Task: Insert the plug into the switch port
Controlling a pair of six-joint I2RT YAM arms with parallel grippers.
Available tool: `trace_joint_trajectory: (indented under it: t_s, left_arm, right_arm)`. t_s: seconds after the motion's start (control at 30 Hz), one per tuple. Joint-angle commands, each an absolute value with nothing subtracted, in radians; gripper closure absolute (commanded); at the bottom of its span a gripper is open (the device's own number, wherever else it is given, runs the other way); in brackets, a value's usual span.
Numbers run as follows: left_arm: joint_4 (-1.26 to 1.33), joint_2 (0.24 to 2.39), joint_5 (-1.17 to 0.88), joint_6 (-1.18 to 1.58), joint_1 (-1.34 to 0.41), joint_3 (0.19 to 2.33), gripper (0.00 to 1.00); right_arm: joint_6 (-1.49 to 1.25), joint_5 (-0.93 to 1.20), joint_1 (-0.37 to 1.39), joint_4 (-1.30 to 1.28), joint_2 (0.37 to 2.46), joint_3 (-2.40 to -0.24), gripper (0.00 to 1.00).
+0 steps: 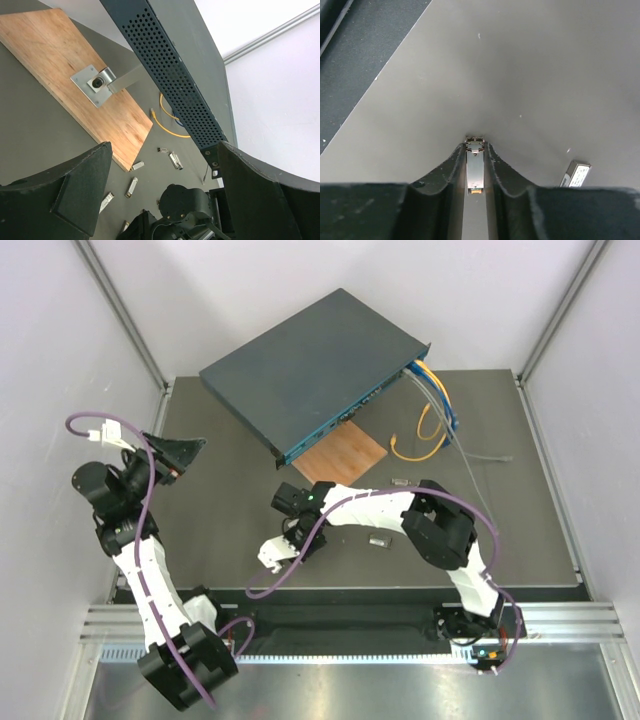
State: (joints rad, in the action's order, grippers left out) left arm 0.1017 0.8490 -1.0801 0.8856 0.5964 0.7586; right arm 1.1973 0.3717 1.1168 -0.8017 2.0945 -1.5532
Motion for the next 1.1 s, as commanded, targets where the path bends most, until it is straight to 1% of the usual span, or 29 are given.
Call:
trace_joint_trajectory:
  t_s: [0.0,0.03,0.13,0.3,0.33,0.47,0.53,0.6,0.63,0.67,0.7,0.73,0.77,0.8,0.83,0.87,0.9,0.93,1.0,1.03,1.07]
  left_arm:
    - [0.130,0.842,-1.083,0.896,0.600,0.813,0.10]
    - [0.132,0.842,-1.081,0.900,0.601,0.816,0.10]
    - [0.159,0.838,-1.068,0.937,0.600,0.822,0.09]
    - [0.401,0.827,-1.023,1.135,0.598,0.810,0.07]
    - [0.420,0.825,-1.009,1.140,0.600,0.819,0.07]
    - [0.428,0.854,-0.980,1.100,0.591,0.967,0.06]
    - [0.428,0.867,-0.954,1.056,0.553,1.018,0.06]
    - [0.408,0.890,-0.928,0.967,0.503,1.087,0.07]
    - [0.334,0.899,-0.905,0.921,0.439,1.110,0.07]
    - [0.287,0.911,-0.843,0.870,0.401,1.150,0.07]
    - [0.267,0.919,-0.807,0.783,0.355,1.163,0.07]
    - [0.238,0.925,-0.778,0.740,0.251,1.172,0.07]
    - [0.212,0.946,-0.711,0.656,0.194,1.195,0.07]
    - [0.192,0.965,-0.681,0.625,0.140,1.209,0.07]
    - [0.175,0.985,-0.658,0.600,0.042,1.222,0.09]
    - [0.141,1.024,-0.629,0.574,0.005,1.253,0.09]
    - [0.123,1.046,-0.567,0.516,-0.068,1.270,0.10]
    - [0.101,1.067,-0.531,0.474,-0.178,1.291,0.10]
    - [0.023,1.153,-0.459,0.367,-0.309,1.377,0.10]
    - [0.005,1.185,-0.434,0.342,-0.342,1.406,0.10]
    - [-0.032,1.243,-0.419,0.292,-0.372,1.461,0.10]
  right_arm:
    - [1.197,0.382,1.131,-0.865,2.105,-1.519,0.83]
    - [1.183,0.387,1.131,-0.845,2.068,-1.502,0.89]
    - [1.132,0.403,1.132,-0.802,1.964,-1.448,1.00]
    - [0.999,0.468,1.121,-0.795,1.807,-1.454,1.00]
    - [0.950,0.480,1.114,-0.796,1.760,-1.459,1.00]
    - [0.836,0.586,1.030,-0.857,1.680,-1.522,1.00]
    - [0.766,0.644,0.973,-0.877,1.645,-1.568,1.00]
    - [0.717,0.745,0.869,-0.885,1.620,-1.606,1.00]
    - [0.656,0.785,0.789,-0.876,1.591,-1.614,1.00]
    - [0.619,0.872,0.749,-0.859,1.574,-1.614,1.00]
    - [0.576,0.912,0.711,-0.798,1.556,-1.608,1.00]
    - [0.472,0.943,0.643,-0.745,1.510,-1.595,1.00]
    - [0.416,0.978,0.614,-0.691,1.484,-1.559,1.00]
    - [0.360,0.988,0.588,-0.636,1.458,-1.537,1.00]
    - [0.251,0.992,0.540,-0.508,1.407,-1.514,1.00]
    - [0.204,0.977,0.519,-0.461,1.385,-1.491,1.00]
    - [0.163,0.963,0.497,-0.425,1.370,-1.465,1.00]
    - [0.097,0.954,0.451,-0.392,1.344,-1.456,1.00]
    - [0.020,0.948,0.399,-0.329,1.301,-1.404,1.00]
    - [-0.100,0.940,0.341,-0.234,1.284,-1.381,1.00]
    - [-0.156,0.933,0.312,-0.186,1.269,-1.334,1.00]
